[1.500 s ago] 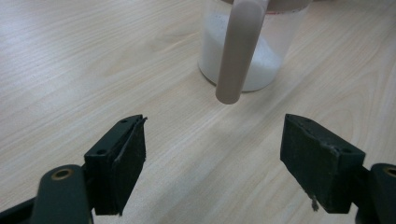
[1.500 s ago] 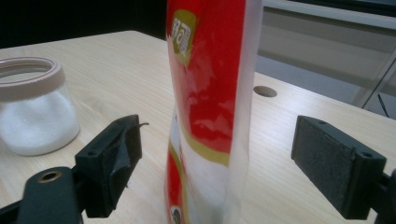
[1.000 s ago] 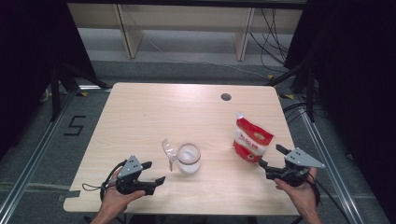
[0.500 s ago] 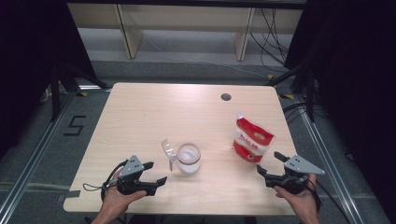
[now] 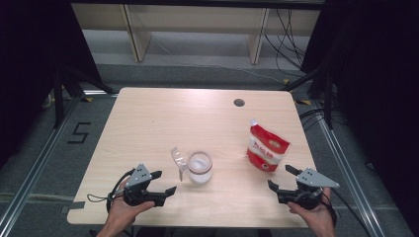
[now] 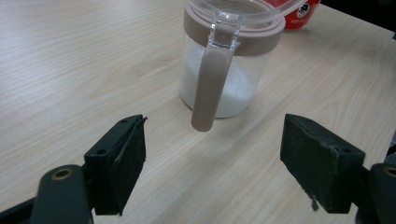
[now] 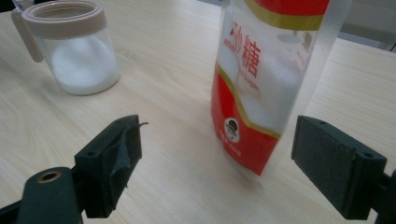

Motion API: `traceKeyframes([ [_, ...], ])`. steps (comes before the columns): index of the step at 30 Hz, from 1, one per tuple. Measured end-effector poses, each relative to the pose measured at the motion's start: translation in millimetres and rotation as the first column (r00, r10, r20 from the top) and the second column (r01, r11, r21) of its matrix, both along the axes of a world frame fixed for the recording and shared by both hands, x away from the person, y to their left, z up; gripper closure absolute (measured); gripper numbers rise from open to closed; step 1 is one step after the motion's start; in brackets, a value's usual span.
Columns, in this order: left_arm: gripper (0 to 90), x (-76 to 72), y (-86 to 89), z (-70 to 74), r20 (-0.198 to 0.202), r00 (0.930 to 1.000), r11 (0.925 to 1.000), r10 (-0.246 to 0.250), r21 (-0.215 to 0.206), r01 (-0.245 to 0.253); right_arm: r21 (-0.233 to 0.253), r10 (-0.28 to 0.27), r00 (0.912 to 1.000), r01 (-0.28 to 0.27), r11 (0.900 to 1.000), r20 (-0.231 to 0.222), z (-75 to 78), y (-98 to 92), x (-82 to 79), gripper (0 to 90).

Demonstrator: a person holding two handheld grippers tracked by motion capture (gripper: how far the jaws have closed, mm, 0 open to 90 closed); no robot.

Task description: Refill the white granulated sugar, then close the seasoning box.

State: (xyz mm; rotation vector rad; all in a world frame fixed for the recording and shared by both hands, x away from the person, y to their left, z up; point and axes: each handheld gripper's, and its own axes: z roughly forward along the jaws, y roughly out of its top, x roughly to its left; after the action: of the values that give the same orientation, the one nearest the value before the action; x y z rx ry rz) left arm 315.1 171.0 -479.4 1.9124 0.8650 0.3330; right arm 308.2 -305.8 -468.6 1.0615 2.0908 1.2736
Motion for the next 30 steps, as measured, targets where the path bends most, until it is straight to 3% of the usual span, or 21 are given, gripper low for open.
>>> traceKeyframes([
  [5,22.1,-2.0,1.8,1.4,0.002,1.0000,1.0000,0.009,-0.004,-0.009,-0.009,0.025,0.9995,-0.025,1.000,0.018,-1.1,0.4,1.3,16.6],
  [11,22.1,-1.7,1.2,3.1,0.006,1.0000,1.0000,-0.004,0.004,0.004,-0.011,0.016,0.9998,-0.016,1.000,-0.010,-2.7,2.7,-1.0,16.7],
  [13,22.2,-2.1,0.7,3.2,0.007,1.0000,1.0000,-0.003,0.007,0.003,-0.043,0.037,0.9987,-0.035,0.998,0.035,-4.3,0.4,3.2,16.7],
  [15,22.3,-2.3,0.5,3.9,0.007,1.0000,1.0000,-0.006,0.000,0.006,-0.014,0.024,0.9995,-0.024,1.000,-0.023,-4.8,3.5,0.0,16.7],
  [18,23.9,-3.2,0.4,6.1,0.007,1.0000,1.0000,-0.003,-0.008,0.003,-0.035,0.041,0.9991,-0.041,0.999,-0.005,-5.8,3.8,2.7,16.9],
  [20,26.1,-3.6,0.5,7.9,0.011,0.9999,0.9999,-0.007,-0.008,0.007,-0.029,0.027,0.9994,-0.028,0.999,-0.021,-5.7,5.8,0.9,17.0],
  [21,28.7,-3.6,0.2,8.8,0.011,0.9999,0.9999,-0.007,-0.014,0.007,-0.046,0.042,0.9991,-0.041,0.998,0.004,-6.0,4.5,3.4,17.1],
  [26,43.8,-0.3,-0.8,13.5,0.033,0.9995,0.9993,-0.006,-0.037,0.007,-0.033,0.052,0.9985,-0.053,0.998,-0.018,-7.9,6.1,2.4,17.4],
  [30,64.1,0.6,-1.6,16.6,0.058,0.9982,0.9990,-0.009,-0.042,0.012,-0.027,0.032,0.9991,-0.032,0.999,-0.027,-7.5,5.9,0.5,17.6],
])
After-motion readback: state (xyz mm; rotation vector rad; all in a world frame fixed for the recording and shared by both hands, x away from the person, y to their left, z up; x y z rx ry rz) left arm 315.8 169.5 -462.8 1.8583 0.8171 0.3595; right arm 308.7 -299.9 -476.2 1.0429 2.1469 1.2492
